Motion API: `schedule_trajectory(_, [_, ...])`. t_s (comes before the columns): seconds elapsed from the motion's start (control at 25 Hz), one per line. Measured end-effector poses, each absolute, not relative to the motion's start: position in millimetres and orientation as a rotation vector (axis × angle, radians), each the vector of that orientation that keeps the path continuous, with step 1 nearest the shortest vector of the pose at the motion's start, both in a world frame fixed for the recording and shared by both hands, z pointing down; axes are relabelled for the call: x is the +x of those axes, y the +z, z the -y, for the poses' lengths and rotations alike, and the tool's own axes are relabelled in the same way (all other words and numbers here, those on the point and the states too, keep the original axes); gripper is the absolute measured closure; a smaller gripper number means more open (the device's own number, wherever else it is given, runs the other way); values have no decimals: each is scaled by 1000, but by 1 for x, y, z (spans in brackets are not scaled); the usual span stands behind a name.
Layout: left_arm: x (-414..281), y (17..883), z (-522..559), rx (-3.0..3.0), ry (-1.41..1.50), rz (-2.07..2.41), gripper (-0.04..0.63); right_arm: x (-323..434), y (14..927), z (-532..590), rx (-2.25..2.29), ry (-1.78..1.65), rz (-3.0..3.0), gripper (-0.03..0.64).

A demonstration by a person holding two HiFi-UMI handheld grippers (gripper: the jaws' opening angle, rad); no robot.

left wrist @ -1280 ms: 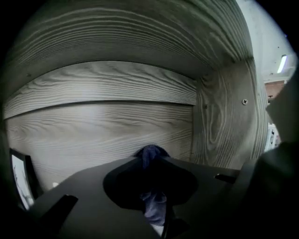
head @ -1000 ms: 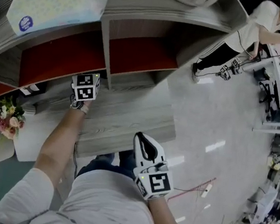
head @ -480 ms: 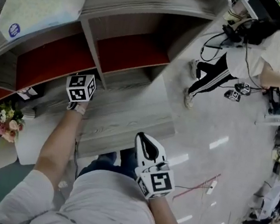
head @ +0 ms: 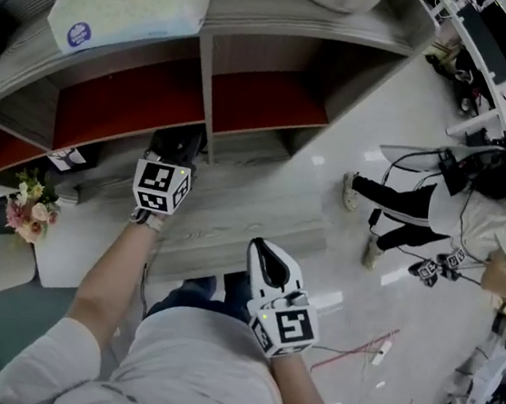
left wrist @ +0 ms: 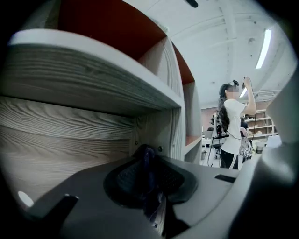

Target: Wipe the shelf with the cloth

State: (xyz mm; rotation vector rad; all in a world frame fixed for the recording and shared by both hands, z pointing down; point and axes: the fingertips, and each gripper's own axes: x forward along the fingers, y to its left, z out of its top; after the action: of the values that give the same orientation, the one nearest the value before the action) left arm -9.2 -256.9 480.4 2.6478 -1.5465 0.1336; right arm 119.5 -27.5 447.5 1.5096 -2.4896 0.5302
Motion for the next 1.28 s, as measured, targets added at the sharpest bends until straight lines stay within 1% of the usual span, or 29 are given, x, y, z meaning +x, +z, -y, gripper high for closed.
schedule_trajectory(0.44, [4, 453, 197, 2787, 108, 1377, 528, 82, 440, 34, 1464, 519, 2556, 592])
schedule_trajectory(0.88, [-51, 447, 153, 2645, 145, 1402, 528, 64, 437, 55, 1405, 476, 2618, 592])
schedule_trajectory(1.28, [-97, 442, 111, 2547, 283, 1503, 528, 48, 429, 90, 1252, 449, 2701, 592])
